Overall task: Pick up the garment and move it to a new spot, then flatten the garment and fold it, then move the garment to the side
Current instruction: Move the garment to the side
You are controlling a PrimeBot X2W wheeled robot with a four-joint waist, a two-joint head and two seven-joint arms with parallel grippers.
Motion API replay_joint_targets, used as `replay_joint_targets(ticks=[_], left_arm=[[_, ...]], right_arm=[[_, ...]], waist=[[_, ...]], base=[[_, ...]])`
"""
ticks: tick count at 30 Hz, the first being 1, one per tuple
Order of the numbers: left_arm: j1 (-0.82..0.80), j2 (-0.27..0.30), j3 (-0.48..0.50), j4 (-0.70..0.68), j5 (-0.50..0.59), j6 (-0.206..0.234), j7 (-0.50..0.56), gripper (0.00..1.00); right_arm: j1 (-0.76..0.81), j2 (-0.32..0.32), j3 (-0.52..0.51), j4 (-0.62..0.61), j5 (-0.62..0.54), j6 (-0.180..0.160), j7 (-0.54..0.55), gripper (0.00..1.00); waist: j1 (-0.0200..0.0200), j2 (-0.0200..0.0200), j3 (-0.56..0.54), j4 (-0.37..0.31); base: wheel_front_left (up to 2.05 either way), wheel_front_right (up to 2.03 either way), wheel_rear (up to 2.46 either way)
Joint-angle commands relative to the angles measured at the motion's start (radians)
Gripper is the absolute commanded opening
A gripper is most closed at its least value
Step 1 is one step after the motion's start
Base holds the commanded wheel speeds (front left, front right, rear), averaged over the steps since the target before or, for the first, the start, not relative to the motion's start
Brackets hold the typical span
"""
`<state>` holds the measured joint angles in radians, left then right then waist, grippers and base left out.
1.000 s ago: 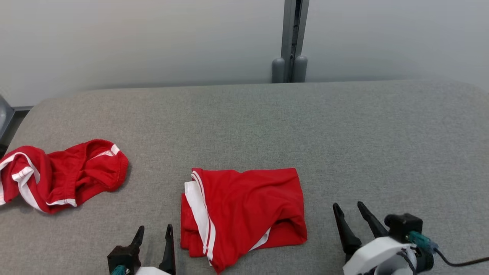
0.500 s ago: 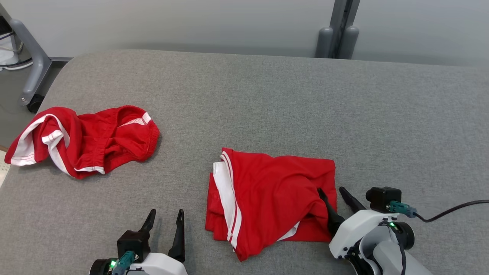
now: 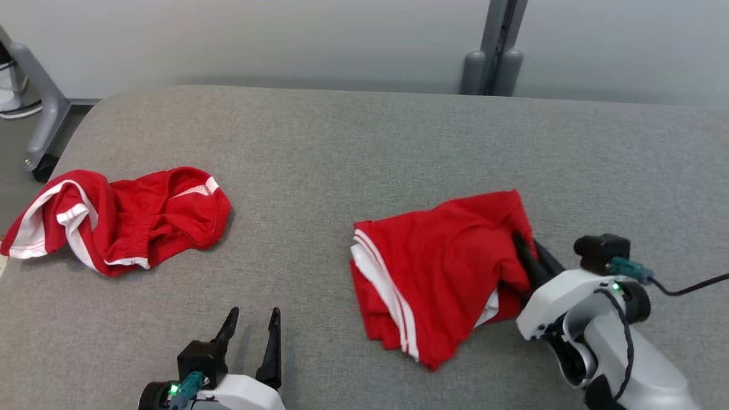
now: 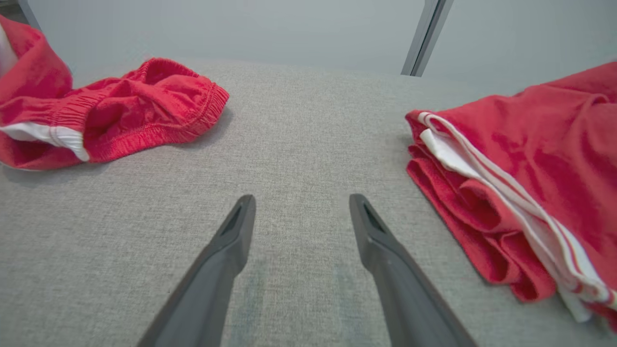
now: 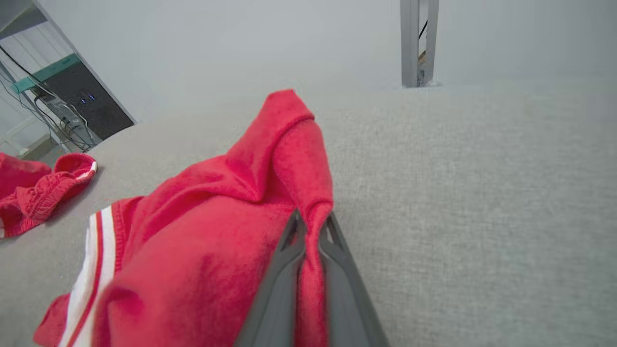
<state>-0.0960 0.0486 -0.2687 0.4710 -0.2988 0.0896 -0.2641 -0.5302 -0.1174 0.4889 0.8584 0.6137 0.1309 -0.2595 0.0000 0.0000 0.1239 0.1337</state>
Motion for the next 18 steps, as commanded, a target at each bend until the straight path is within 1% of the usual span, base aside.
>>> replay_joint_targets(ticks=[1,3,6,10,18], left_arm=[[-0.012,0.004,0.001,-0.003,-0.001,-0.003,0.000,1.00],[-0.006,0.004,-0.003,-0.006,-0.004,-0.005,0.000,1.00],[0.002,0.004,-0.012,-0.006,-0.008,-0.009,0.000,1.00],[0.005,0.004,-0.022,-0.008,-0.011,-0.008,0.000,1.00],[-0.021,0.004,-0.037,-0.013,-0.012,-0.013,0.000,1.00]], right_arm=[[0.003,-0.004,-0.007,-0.004,-0.008,0.000,-0.007,0.00],[0.019,-0.011,-0.039,-0.041,-0.058,0.000,-0.007,0.00],[0.055,-0.005,-0.075,-0.065,-0.101,0.000,-0.007,0.00],[0.109,0.016,-0.087,-0.067,-0.118,0.000,-0.007,0.00],[0.193,0.042,-0.077,-0.072,-0.109,0.000,-0.008,0.00]], waist=[[0.0000,0.0000,-0.013,-0.016],[0.0000,0.0000,-0.028,-0.042],[0.0000,0.0000,-0.049,-0.095],[0.0000,0.0000,-0.065,-0.195],[0.0000,0.0000,-0.070,-0.427]], base=[[0.00,0.00,0.00],[0.00,0.00,0.00],[0.00,0.00,0.00],[0.00,0.00,0.00],[0.00,0.00,0.00]])
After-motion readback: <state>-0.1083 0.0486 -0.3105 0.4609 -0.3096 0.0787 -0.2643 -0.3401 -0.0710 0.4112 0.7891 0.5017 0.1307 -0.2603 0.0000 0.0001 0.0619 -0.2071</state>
